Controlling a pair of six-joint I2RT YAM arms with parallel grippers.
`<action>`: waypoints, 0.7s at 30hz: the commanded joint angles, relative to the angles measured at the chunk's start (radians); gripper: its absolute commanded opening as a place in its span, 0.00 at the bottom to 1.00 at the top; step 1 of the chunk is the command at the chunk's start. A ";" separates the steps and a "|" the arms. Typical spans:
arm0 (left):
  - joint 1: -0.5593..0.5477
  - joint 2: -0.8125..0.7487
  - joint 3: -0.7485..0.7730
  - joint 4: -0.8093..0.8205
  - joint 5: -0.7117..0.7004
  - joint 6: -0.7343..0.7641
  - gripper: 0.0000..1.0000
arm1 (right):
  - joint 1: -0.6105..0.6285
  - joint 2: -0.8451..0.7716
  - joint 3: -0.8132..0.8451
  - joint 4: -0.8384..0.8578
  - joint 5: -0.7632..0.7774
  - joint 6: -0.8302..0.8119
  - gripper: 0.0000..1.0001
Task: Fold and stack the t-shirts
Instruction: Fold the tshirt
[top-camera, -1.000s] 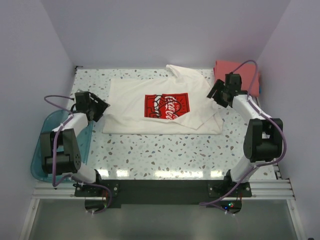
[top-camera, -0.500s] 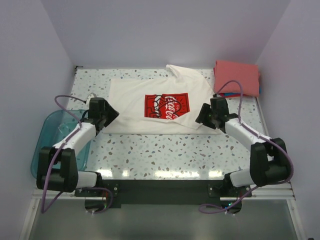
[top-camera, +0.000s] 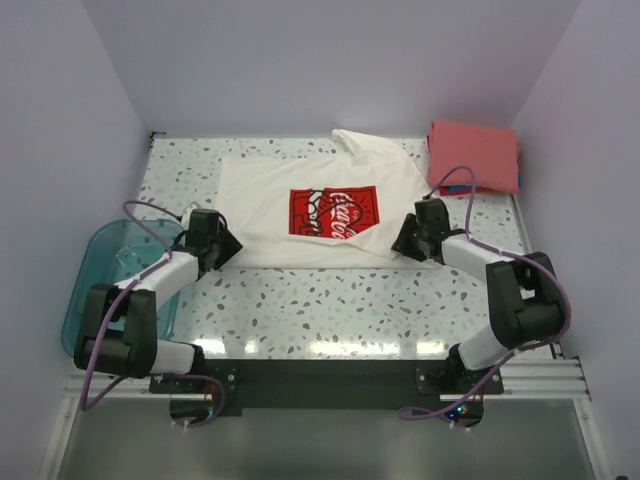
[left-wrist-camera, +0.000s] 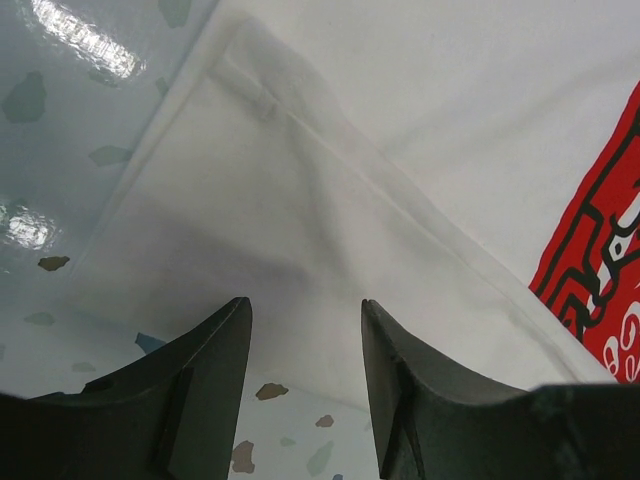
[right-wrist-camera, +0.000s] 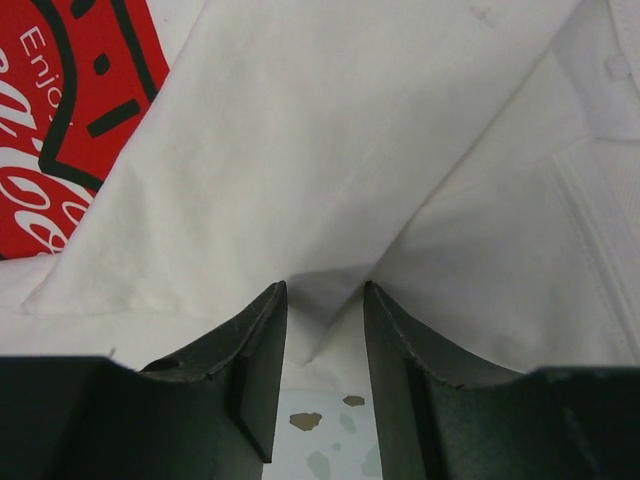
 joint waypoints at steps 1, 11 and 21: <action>-0.006 0.008 -0.013 0.050 -0.035 0.005 0.52 | -0.001 0.008 0.025 0.068 0.026 0.020 0.40; -0.006 0.009 -0.016 0.047 -0.051 0.017 0.52 | -0.001 0.015 0.108 0.027 0.023 0.015 0.03; -0.006 0.012 0.003 0.036 -0.052 0.022 0.52 | 0.001 0.181 0.347 -0.024 0.017 -0.003 0.01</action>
